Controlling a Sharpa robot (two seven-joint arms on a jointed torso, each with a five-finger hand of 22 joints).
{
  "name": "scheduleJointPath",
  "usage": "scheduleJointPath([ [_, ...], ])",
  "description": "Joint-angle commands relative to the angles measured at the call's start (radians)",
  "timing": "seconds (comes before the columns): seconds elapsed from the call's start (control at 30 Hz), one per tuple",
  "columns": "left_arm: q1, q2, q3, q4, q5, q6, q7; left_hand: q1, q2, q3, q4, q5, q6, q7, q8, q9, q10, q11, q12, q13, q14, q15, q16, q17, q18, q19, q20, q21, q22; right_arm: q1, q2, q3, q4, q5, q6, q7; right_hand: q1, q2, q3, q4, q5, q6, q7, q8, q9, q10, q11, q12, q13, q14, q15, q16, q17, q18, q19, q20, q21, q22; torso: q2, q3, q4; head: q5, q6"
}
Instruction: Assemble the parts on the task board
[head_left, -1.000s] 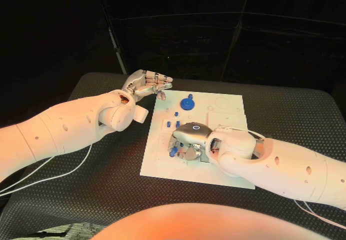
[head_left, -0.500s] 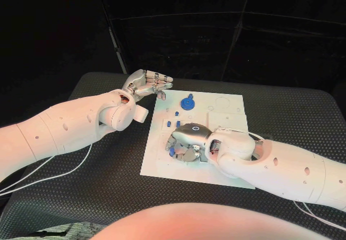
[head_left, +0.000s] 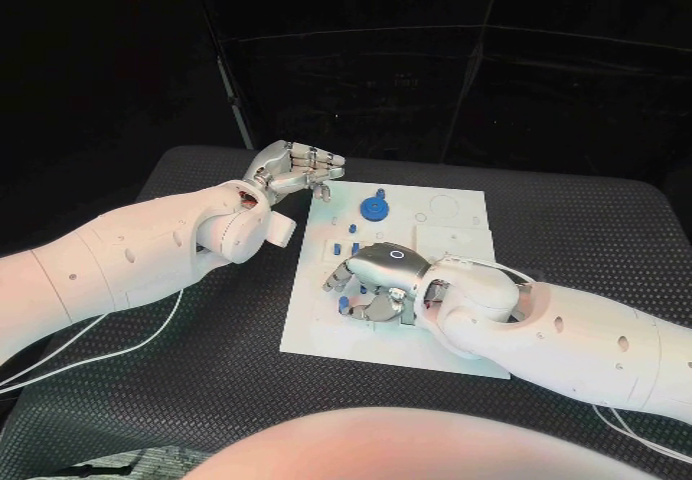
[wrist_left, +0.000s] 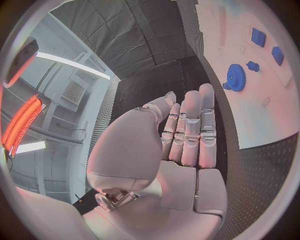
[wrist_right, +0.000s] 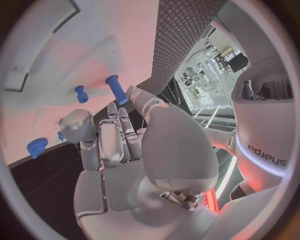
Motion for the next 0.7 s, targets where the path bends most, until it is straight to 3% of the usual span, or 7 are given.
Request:
scheduleJointPath([
  [0.03,0.002,-0.003,0.001,0.000,0.004,0.014,0.000,-0.004,0.005,0.003,0.000,0.004,-0.003,0.004,0.003,-0.001,-0.008,0.001,0.003,0.000,-0.007,0.001,-0.004,-0.001,0.013,-0.004,0.005,-0.003,-0.001,0.001,-0.059,0.001,0.048,0.075,-0.094,0.046,0.000,0.007,-0.016,-0.002,0.005,-0.013,0.001,-0.002,0.000,-0.011,-0.001,0.010,0.002,0.015,0.007,-0.006,-0.005,0.011,-0.007,-0.002,-0.005,-0.005,-0.002,-0.0003,-0.0010,-0.006,0.006],
  [0.13,0.001,-0.005,0.001,0.000,0.004,0.014,-0.001,-0.004,0.005,0.003,0.000,0.004,-0.003,0.004,0.003,-0.001,-0.008,0.001,0.004,0.000,-0.007,0.001,-0.004,-0.001,0.013,-0.004,0.005,-0.003,-0.002,0.001,-0.129,0.007,0.094,0.142,-0.097,0.037,-0.005,0.007,-0.040,0.001,0.011,-0.011,0.007,0.001,0.002,-0.005,-0.004,0.026,0.004,0.017,0.004,-0.005,-0.002,0.011,-0.006,-0.003,-0.006,-0.006,-0.004,-0.0014,-0.0026,-0.012,0.011],
  [0.37,0.001,-0.009,0.001,-0.004,0.004,0.014,-0.002,-0.005,0.005,0.002,0.000,0.004,-0.003,0.004,0.003,-0.001,-0.008,0.001,0.004,0.000,-0.007,0.001,-0.004,-0.001,0.013,-0.004,0.005,-0.003,-0.002,0.003,-0.308,0.053,0.171,0.389,-0.154,0.013,-0.040,0.027,-0.160,0.042,0.023,0.055,0.042,0.021,0.011,0.075,-0.008,0.118,0.017,0.025,0.001,0.009,0.021,0.005,0.016,-0.007,0.010,0.024,-0.014,-0.0024,-0.0129,-0.058,0.034],
  [0.47,0.001,-0.009,0.000,-0.005,0.004,0.015,-0.004,-0.005,0.005,0.002,0.000,0.004,-0.003,0.004,0.003,-0.001,-0.008,0.001,0.004,0.000,-0.007,0.001,-0.004,-0.001,0.013,-0.004,0.005,-0.003,-0.002,0.004,-0.375,0.061,0.172,0.492,-0.220,0.024,-0.028,0.056,-0.154,0.052,0.065,0.141,0.018,0.064,0.025,0.189,-0.039,0.186,0.043,0.040,-0.021,0.044,0.084,-0.005,0.047,-0.020,0.048,0.092,-0.017,-0.0034,-0.0155,-0.088,0.046],
  [0.63,0.001,-0.007,0.000,-0.008,0.004,0.018,-0.003,-0.005,0.005,0.002,0.000,0.004,-0.003,0.004,0.003,-0.001,-0.008,0.001,0.004,0.000,-0.007,0.001,-0.004,-0.001,0.013,-0.004,0.005,-0.004,-0.002,0.004,-0.453,0.067,0.176,0.561,-0.229,-0.029,-0.055,0.040,-0.193,0.073,0.067,0.175,-0.011,0.081,0.026,0.311,-0.072,0.323,0.124,0.052,-0.049,0.079,0.147,-0.016,0.074,-0.046,0.084,0.153,-0.021,-0.0060,-0.0209,-0.121,0.054],
  [0.67,0.001,-0.007,0.000,-0.008,0.004,0.021,-0.002,-0.007,0.004,0.001,0.001,0.004,-0.003,0.004,0.003,-0.001,-0.008,0.001,0.005,0.000,-0.008,0.002,-0.004,-0.001,0.013,-0.004,0.005,-0.004,-0.003,0.004,-0.470,0.067,0.177,0.565,-0.224,-0.062,-0.091,0.036,-0.239,0.104,0.108,0.182,-0.033,0.100,0.029,0.349,-0.083,0.567,0.366,0.051,-0.068,0.080,0.144,-0.018,0.082,-0.063,0.094,0.168,-0.022,-0.0058,-0.0222,-0.130,0.056],
  [0.7,0.001,-0.007,0.000,-0.008,0.004,0.023,-0.002,-0.009,0.003,0.000,0.002,0.004,-0.003,0.004,0.004,-0.001,-0.008,0.001,0.006,0.000,-0.008,0.002,-0.004,-0.002,0.013,-0.004,0.005,-0.005,-0.003,0.004,-0.479,0.068,0.178,0.566,-0.217,-0.087,-0.124,0.037,-0.268,0.129,0.146,0.193,-0.038,0.119,0.036,0.382,-0.088,0.781,0.616,0.055,-0.068,0.093,0.171,-0.023,0.092,-0.068,0.106,0.190,-0.021,-0.0056,-0.0231,-0.135,0.059],
])
